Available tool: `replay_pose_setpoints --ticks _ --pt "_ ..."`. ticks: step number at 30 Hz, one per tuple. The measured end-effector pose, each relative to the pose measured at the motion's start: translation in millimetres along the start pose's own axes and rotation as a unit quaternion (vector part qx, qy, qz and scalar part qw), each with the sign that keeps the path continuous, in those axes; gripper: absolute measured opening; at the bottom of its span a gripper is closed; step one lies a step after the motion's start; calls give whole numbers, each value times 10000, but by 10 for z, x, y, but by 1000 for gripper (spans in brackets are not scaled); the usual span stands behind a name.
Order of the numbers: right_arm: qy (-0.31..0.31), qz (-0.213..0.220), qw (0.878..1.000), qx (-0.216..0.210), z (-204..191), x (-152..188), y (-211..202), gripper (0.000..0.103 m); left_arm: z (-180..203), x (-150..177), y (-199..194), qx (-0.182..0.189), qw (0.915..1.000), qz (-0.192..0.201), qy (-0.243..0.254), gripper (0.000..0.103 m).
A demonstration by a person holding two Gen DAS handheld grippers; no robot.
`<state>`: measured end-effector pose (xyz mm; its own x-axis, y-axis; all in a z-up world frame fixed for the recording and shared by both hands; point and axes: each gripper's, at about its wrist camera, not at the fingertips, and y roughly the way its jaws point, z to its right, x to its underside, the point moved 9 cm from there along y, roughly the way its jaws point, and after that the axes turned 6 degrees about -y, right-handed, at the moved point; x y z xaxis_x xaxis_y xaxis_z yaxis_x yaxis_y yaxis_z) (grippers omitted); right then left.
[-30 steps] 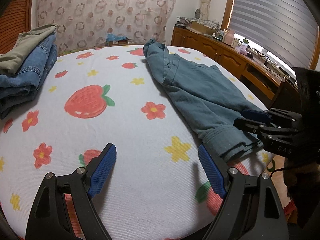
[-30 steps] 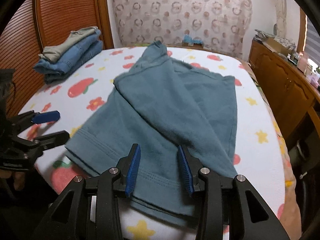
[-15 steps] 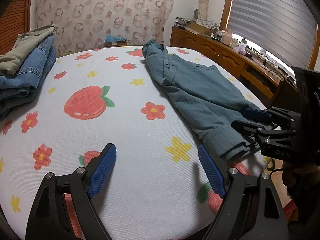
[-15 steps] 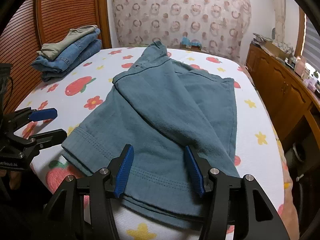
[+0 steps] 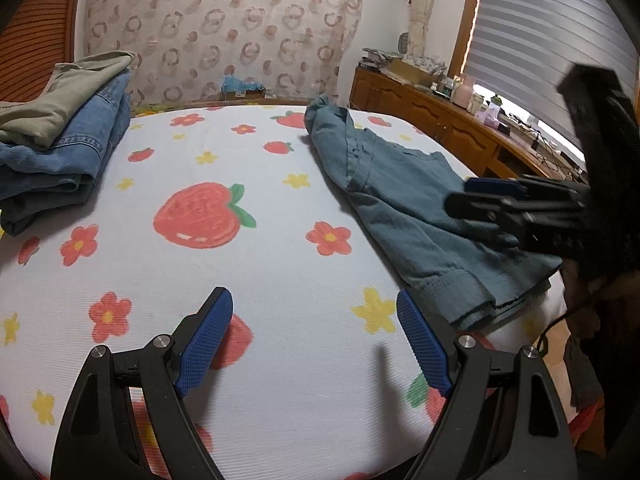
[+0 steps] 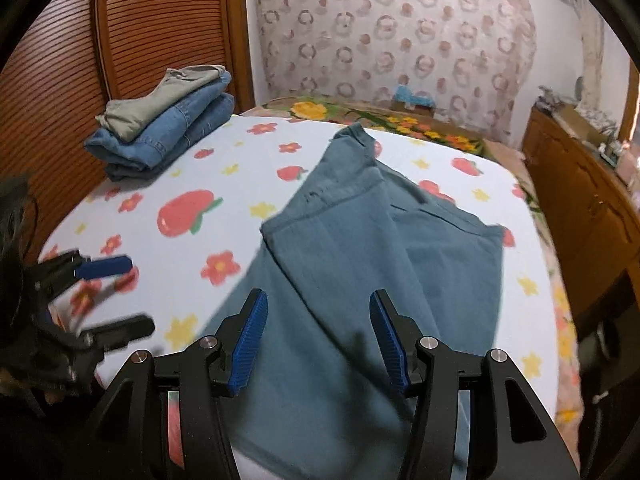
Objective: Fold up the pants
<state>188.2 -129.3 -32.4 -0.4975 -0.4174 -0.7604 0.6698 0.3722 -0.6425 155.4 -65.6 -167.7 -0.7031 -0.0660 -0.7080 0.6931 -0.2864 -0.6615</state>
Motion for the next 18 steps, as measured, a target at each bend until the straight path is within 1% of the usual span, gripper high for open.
replay_pose_setpoints --ticks 7,8,9,17,18 --pt "-231 -188 9994 -157 -45 -255 348 51 -56 -2 -14 -14 10000 32 -75 85" --pt "-243 -218 9993 -162 -44 -278 379 49 -56 -5 -15 -11 10000 32 -78 85" --pt "-244 -257 9992 -186 -47 -296 427 47 -55 -4 -17 -11 10000 32 -78 85" --pt "-401 -505 9975 -293 -137 -349 674 44 -56 16 -19 3 10000 20 -83 85" --pt "-425 -542 9972 -294 -141 -351 706 43 -54 19 -20 6 10000 18 -80 85"
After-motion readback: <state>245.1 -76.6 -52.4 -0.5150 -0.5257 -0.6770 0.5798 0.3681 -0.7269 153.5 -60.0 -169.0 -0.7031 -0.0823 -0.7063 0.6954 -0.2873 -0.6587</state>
